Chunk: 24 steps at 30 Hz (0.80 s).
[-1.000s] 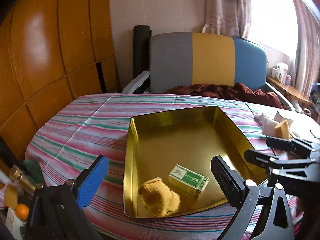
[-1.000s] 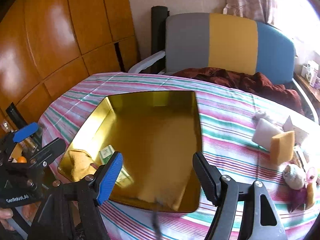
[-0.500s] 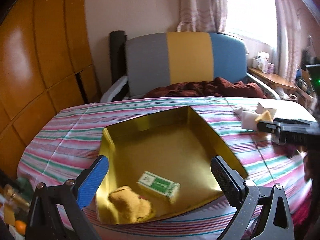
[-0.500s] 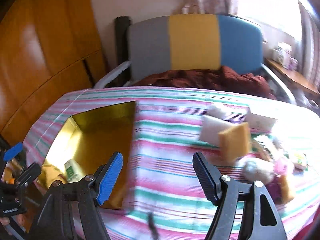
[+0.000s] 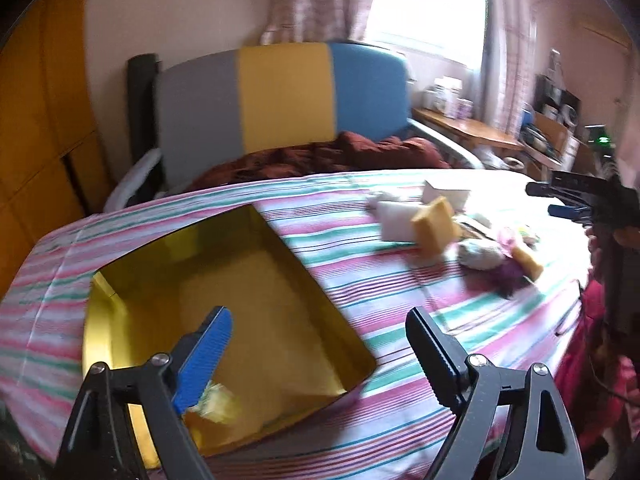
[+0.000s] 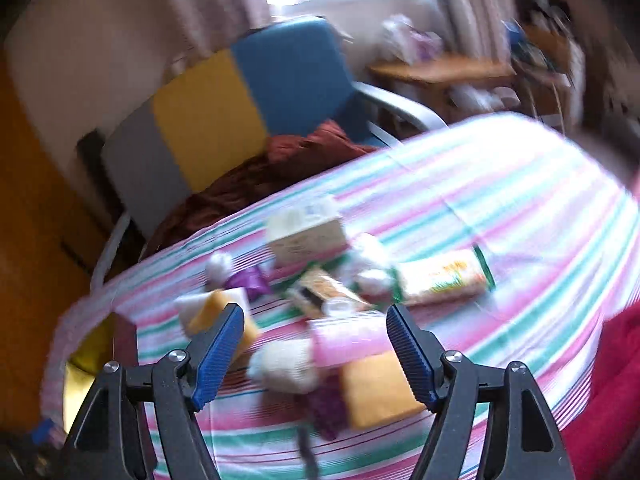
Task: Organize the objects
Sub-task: 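Move both tools back from the tray toward the remaining items, then grasp the pink hair curler with the left gripper while the right gripper grasps the orange sponge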
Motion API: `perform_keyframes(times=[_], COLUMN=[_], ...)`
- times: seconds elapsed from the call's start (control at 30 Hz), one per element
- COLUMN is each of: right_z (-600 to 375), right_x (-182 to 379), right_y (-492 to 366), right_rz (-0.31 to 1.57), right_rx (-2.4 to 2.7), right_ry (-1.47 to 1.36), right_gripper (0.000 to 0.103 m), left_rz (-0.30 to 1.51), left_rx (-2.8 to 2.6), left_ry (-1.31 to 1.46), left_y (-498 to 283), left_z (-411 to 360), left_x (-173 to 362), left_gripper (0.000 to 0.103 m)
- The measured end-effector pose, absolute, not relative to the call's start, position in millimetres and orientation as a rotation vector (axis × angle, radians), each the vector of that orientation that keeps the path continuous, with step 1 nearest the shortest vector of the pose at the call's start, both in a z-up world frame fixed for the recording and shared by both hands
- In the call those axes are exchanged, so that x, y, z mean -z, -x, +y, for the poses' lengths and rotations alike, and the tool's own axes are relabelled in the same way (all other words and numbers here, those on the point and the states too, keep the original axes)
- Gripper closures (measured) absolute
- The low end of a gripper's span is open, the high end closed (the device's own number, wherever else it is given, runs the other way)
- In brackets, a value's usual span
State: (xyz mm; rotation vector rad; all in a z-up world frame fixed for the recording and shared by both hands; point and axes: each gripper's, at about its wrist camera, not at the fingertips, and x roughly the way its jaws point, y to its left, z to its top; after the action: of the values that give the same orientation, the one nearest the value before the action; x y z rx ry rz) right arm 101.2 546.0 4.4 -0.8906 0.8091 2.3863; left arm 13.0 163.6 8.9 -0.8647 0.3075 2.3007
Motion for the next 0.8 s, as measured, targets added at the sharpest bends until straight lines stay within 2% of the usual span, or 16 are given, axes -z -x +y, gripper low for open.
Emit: perform_keyframes(times=[0.1, 0.17, 0.5, 0.8], right_z=[571.1, 580.3, 600.6, 606.1], right_x=[21.1, 26.1, 36.5, 38.1], right_y=[-111.6, -118.7, -143.7, -147.2], right_rz=[1.012, 1.125, 1.391, 1.482], right_rx=[-2.307, -2.294, -2.268, -2.288], right_ry=[0.891, 0.844, 0.679, 0.625], right_gripper=[0.028, 0.028, 0.023, 0.022], left_rz=[0.346, 0.360, 0.398, 0.468], left_rx=[-2.203, -2.135, -1.837, -1.657], left_ry=[0.852, 0.840, 0.799, 0.871], left_y=[-19.2, -23.3, -26.6, -12.2], left_z=[193.2, 213.6, 326.6, 427.9], left_x=[-8.4, -8.4, -7.4, 14.3], left_gripper=[0.028, 0.028, 0.034, 0.040])
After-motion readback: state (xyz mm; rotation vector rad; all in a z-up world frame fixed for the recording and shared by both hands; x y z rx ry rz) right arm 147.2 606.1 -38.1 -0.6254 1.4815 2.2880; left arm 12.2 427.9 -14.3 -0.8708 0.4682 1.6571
